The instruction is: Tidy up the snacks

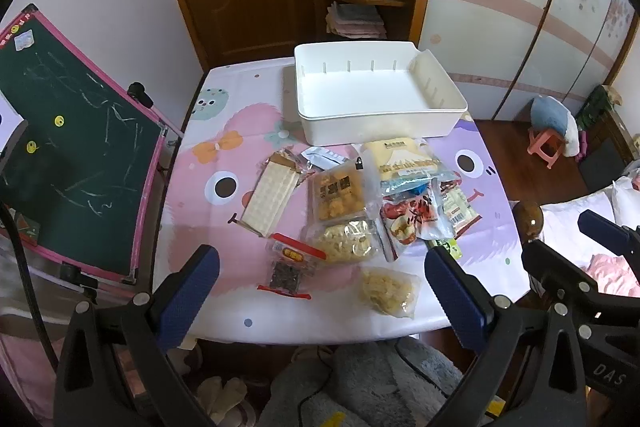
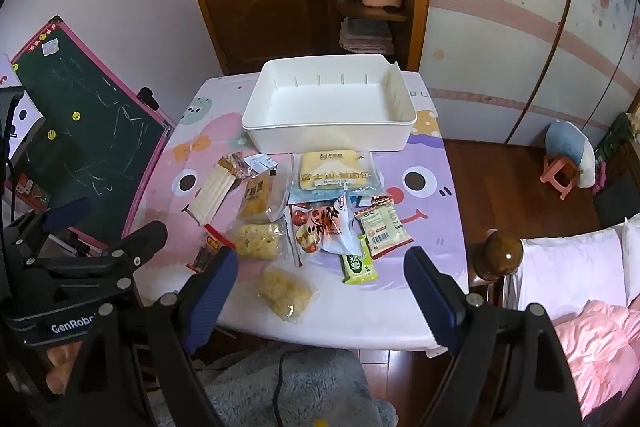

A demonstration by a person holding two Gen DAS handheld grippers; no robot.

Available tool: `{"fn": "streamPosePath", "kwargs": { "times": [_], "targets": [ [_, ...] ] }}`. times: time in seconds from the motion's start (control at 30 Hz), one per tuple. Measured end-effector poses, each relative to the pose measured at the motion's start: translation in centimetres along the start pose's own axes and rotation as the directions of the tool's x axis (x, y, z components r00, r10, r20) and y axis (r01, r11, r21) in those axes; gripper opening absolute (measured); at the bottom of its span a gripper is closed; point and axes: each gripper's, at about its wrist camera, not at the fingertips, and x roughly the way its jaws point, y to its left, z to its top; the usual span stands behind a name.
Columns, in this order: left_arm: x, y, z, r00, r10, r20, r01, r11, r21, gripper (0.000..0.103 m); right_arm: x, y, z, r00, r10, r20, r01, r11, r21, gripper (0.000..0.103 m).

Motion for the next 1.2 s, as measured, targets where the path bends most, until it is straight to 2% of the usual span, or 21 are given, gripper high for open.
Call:
{"fn": "streamPosePath", "kwargs": {
  "times": [1.2],
  "targets": [
    [0.49,-0.12,-0.41,1.0,-0.003,-0.015,0.003,1.0,0.001,0.103,0.45,0.73,0.4,1.0,0.021,0.005,-0.02,1.0,-0.003,0.085]
  ]
}}
